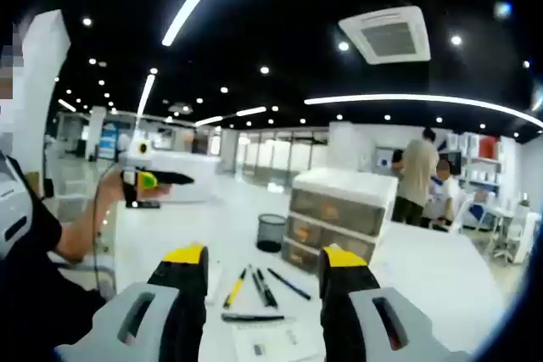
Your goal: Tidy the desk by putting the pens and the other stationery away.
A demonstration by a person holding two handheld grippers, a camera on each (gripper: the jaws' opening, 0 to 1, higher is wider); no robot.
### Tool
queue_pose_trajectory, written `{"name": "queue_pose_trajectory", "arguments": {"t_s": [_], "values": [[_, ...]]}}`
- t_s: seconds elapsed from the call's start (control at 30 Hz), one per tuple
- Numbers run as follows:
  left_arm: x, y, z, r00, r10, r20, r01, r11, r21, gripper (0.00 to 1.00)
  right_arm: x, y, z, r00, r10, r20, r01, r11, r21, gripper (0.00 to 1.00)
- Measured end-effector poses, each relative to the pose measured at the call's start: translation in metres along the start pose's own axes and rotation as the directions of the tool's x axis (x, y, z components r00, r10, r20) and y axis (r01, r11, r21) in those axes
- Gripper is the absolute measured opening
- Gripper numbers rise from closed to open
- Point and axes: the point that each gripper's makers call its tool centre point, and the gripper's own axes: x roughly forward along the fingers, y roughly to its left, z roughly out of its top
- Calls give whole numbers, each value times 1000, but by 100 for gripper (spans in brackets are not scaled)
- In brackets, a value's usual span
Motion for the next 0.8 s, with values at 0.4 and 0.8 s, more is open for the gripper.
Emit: {"name": "queue_pose_trajectory", "arguments": {"t_s": [0.4,0.8], "values": [[1,-4,1,1000,-5,1,5,1000,8,67,-1,-2,0,1000,-3,0,3,1000,1,50],[1,-3,1,1000,-6,1,6,1000,6,67,1,0,-2,1000,2,-5,-2,1000,2,50]]}}
